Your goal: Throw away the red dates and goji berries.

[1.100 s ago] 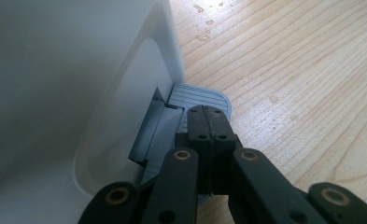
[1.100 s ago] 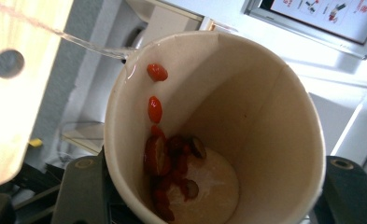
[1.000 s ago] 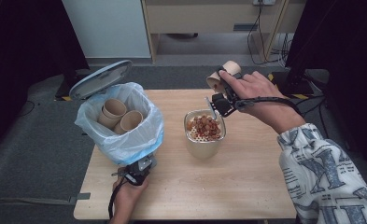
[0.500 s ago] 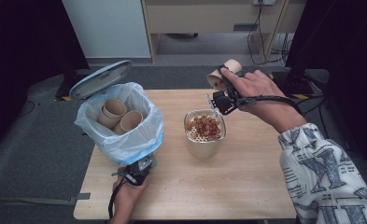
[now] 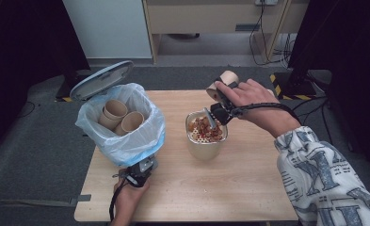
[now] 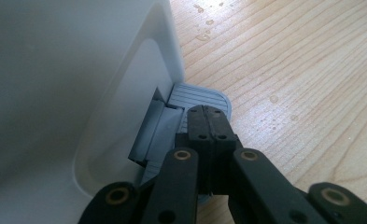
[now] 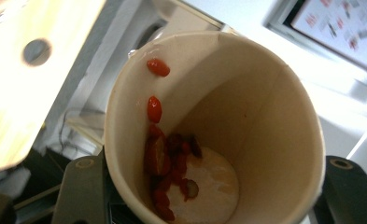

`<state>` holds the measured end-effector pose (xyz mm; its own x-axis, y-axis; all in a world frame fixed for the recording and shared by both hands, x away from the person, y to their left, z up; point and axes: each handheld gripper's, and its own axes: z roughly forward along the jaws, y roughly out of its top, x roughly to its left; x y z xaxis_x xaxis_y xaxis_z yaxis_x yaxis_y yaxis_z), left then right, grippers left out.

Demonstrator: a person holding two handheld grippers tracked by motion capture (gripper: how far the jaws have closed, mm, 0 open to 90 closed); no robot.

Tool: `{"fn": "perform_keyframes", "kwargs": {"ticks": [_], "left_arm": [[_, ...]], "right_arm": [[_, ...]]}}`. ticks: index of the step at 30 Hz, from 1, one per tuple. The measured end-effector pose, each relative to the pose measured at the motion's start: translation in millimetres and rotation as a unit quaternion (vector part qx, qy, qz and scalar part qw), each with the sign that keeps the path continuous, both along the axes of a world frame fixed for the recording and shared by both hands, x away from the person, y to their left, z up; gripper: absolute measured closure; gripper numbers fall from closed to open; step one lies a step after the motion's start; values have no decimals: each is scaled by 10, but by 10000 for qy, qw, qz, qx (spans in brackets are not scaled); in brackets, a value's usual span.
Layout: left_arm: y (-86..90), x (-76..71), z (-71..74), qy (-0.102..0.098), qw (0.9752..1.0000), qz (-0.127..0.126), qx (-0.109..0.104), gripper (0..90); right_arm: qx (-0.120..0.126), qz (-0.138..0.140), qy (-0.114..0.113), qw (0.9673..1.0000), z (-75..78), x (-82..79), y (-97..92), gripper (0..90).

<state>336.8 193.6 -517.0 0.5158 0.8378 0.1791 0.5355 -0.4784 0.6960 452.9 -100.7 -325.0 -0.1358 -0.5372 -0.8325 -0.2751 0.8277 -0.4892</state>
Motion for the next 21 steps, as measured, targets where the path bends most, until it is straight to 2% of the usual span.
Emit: {"fn": "perform_keyframes", "kwargs": {"ticks": [1, 5, 13, 21], "left_arm": [[-3, -2, 0, 0, 10000, 11, 9, 894], [-2, -1, -1, -2, 10000, 8, 2, 895], [-2, -2, 0, 0, 10000, 7, 5, 894], [-5, -3, -1, -5, 10000, 17, 2, 895]], "right_arm": [[16, -11, 6, 10000, -8, 4, -2, 382], [341, -106, 31, 9994, 53, 35, -29, 382], [282, -76, 17, 9996, 34, 24, -25, 381], [489, -111, 31, 9987, 77, 43, -46, 381]]}}
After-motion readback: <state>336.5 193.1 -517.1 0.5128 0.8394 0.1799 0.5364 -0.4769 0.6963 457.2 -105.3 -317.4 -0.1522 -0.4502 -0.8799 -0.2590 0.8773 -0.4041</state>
